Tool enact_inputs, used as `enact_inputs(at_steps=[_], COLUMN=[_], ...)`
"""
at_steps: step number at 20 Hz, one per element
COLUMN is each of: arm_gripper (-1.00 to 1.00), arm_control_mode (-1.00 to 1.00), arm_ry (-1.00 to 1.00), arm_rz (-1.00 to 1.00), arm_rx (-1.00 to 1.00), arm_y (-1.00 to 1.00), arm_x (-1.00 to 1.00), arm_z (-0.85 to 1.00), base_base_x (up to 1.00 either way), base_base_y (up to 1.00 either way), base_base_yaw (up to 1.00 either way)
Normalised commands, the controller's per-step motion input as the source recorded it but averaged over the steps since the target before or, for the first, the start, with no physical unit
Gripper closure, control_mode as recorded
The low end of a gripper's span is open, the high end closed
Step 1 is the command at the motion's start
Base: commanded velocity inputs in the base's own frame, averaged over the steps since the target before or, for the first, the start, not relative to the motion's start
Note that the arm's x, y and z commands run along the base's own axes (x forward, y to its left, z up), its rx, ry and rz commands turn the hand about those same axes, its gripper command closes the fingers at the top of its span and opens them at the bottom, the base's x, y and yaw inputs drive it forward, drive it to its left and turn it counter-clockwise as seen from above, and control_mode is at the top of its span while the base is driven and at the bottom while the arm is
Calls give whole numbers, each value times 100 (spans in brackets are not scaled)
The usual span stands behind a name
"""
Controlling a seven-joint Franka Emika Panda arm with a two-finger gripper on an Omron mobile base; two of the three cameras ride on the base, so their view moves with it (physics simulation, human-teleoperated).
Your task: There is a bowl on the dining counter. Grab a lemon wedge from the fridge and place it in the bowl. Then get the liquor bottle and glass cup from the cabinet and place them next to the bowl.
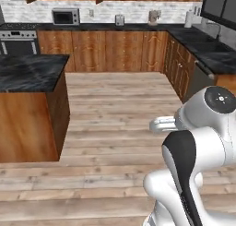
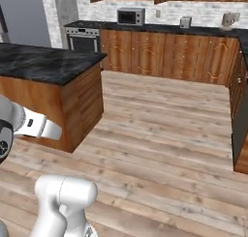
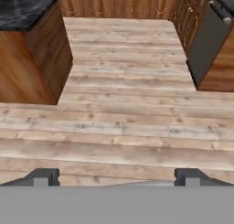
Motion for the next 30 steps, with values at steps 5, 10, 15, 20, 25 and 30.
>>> enact_inputs(at_steps=[5, 10, 15, 20, 25, 30], arm_gripper=[-100, -100, -100, -100, -100, -100], arm_control_mode=[100, 100, 100, 100, 100, 100], arm_ry=[0, 0, 0, 0, 0, 0], arm_rz=[0, 0, 0, 0, 0, 0], arm_rx=[0, 0, 0, 0, 0, 0], arm_y=[0, 0, 0, 0, 0, 0], arm_x=[0, 0, 0, 0, 0, 0], arm_z=[0, 0, 0, 0, 0, 0], base_base_x=[100, 100, 99, 84, 100, 100], base_base_y=[-49, -48, -50, -54, -32, 0], base_base_yaw=[19, 19, 20, 17, 3, -15])
